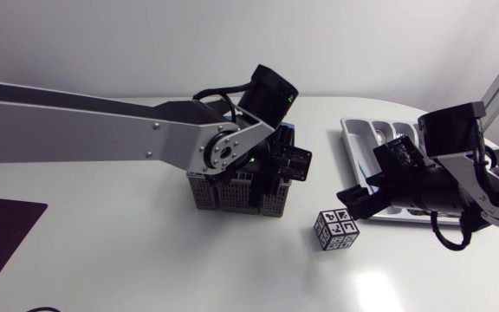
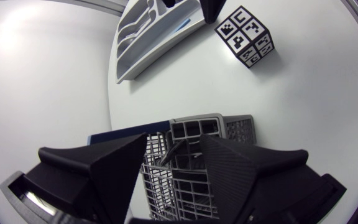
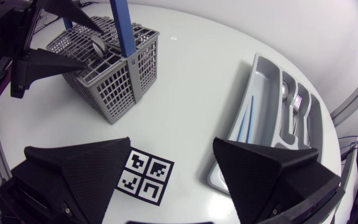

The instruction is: Transfer all utensils from the basket to the drawer tray.

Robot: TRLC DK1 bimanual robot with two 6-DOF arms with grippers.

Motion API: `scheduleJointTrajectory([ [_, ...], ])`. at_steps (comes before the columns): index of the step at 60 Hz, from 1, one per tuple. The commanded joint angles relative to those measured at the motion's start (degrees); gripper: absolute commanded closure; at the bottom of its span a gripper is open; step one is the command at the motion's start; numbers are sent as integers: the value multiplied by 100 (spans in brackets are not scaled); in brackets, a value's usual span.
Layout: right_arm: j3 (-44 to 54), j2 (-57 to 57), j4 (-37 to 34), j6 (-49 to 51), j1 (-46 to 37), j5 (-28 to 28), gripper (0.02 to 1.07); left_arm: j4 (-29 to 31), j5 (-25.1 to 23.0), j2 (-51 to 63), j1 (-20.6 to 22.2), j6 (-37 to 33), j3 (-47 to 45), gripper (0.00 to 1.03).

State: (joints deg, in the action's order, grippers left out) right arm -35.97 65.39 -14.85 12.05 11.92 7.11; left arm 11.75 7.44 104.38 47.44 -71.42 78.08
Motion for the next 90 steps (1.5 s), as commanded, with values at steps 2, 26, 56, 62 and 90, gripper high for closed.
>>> scheduleJointTrajectory([
  [2, 142, 115, 70, 78, 29, 27, 11, 21, 29, 215, -112, -347, 278, 67],
  [26, 2, 150, 123, -124, 522, 167, 11, 12, 100, 382, -279, -795, 392, 89],
  [56, -16, 466, 360, -256, 908, 167, 11, 21, 91, 302, -297, -909, 383, 100],
  [62, 11, 466, 360, -265, 961, 159, 11, 56, 82, 259, -297, -900, 392, 100],
  [90, 63, 458, 369, -274, 987, 159, 10, 935, -182, 179, -341, -900, 910, 100],
])
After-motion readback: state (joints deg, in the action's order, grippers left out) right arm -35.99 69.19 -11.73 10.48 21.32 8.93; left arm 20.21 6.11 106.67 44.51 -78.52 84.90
